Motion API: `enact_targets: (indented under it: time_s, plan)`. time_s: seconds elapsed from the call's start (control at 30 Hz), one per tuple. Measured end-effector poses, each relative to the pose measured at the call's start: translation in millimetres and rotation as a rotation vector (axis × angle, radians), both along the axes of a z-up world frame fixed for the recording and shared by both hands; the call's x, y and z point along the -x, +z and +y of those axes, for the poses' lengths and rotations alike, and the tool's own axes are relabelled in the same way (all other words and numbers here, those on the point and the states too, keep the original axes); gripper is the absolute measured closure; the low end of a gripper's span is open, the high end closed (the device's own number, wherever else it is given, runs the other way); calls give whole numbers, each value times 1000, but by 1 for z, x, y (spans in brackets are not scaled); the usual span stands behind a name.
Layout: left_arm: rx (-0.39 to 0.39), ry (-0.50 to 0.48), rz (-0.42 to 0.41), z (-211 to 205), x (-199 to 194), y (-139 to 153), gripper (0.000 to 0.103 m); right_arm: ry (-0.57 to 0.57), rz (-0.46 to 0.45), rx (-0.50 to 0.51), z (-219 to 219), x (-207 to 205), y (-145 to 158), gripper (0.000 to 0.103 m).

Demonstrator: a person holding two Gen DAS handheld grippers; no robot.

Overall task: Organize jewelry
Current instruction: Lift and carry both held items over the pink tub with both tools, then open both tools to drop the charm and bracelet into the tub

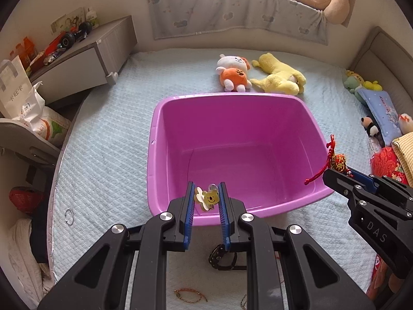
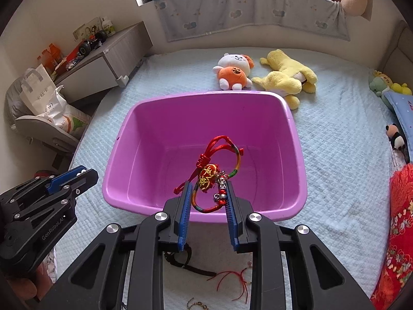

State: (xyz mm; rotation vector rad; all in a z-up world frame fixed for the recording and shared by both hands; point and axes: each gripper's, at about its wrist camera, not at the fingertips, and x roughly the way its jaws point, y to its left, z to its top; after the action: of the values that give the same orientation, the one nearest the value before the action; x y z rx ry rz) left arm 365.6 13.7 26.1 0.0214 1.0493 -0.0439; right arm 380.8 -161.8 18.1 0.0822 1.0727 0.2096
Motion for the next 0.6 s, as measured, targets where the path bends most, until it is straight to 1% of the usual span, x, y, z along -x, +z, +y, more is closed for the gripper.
enact_targets:
  time_s: [0.13,0.3,0.37,0.57,0.6]
  plan:
    - [-1,12,55,0,-30,-26,85,5,44,-2,2,-30,-19,78]
    - [-40,8,107,-4,-57,-54,85,-10,99,-18,3,-57,-43,78]
    - [-50,7,122,-5,-64,-60,85,-13,115,-19,5,-65,-49,78]
    - [-41,24,148,-2,-78,-69,84,-3,131,-3,10,-78,-60,78]
    - [-40,28,151,-1,-80,-70,82,-3,132,1,11,-80,-61,78]
